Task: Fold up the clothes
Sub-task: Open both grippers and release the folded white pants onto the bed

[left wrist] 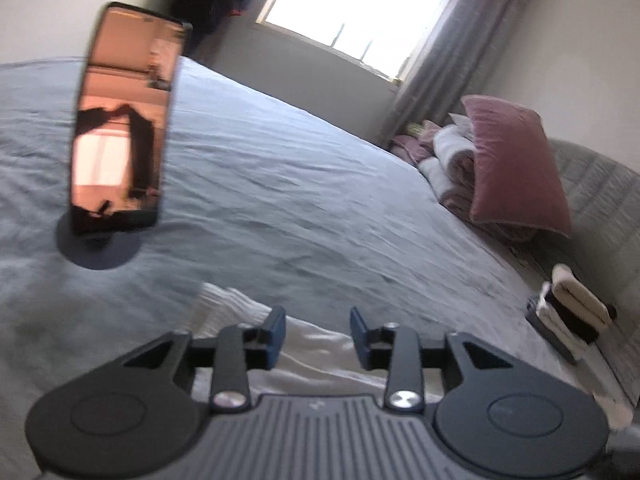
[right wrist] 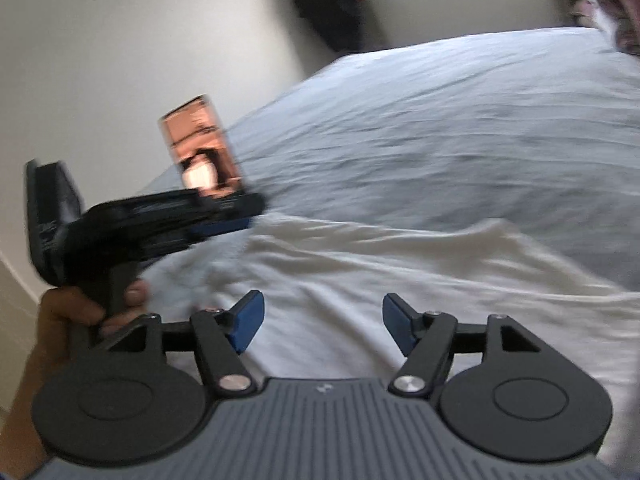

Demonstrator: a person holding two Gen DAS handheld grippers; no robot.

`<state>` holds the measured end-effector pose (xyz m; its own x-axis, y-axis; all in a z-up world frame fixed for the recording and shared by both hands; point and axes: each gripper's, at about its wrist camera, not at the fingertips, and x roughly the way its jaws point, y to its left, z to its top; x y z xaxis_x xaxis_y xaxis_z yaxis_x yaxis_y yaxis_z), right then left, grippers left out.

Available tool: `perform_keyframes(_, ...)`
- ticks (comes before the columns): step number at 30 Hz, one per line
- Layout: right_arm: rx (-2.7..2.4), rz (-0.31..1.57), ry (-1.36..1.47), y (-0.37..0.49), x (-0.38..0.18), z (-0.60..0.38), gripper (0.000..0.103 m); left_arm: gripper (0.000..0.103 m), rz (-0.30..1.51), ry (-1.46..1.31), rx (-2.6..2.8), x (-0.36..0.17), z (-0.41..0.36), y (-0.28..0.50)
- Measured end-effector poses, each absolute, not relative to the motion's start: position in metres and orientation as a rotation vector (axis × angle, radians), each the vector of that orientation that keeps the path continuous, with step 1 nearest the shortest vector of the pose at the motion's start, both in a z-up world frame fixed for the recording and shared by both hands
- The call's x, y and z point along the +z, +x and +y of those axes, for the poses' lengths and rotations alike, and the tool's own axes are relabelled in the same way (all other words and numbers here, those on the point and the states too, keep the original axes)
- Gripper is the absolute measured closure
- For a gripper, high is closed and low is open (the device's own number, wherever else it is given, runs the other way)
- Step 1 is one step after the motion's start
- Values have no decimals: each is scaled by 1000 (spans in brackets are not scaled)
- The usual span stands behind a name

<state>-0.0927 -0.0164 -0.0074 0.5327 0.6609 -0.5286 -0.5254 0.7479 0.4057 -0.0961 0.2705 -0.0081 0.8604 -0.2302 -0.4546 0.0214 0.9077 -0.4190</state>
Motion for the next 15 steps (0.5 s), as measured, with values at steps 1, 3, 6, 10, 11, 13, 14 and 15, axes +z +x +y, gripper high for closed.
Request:
perform_keyframes(1,692,730,216,-88,-8,-28,32,49,523,-402,-157,-9,263,-96)
perform_keyframes(3,648,744,237,-82,-8,-52,30,39,525,-372,-196,-11,247,-95)
perform_keyframes(6,585,746,266,-73,-8,-87,29,30,556,-312,-238,-14,218,-93)
perform_keyframes(10,522,735,316,-60,-10,-123,28,30,615,-219,-283,-14,179,-92)
perform_keyframes(11,502,737,334,-56,-11,-131,28,30,615,-198,-288,-14,171,-95)
perform_keyframes(13,431,749,390,-48,-14,-145,28,30,614,-160,-297,-13,154,-101)
perform_keyframes(14,403,770,425,-44,-16,-151,28,30,613,-150,-301,-13,148,-105)
perform_keyframes(15,392,800,458,-40,-19,-155,33,30,610,-147,-312,-13,141,-109)
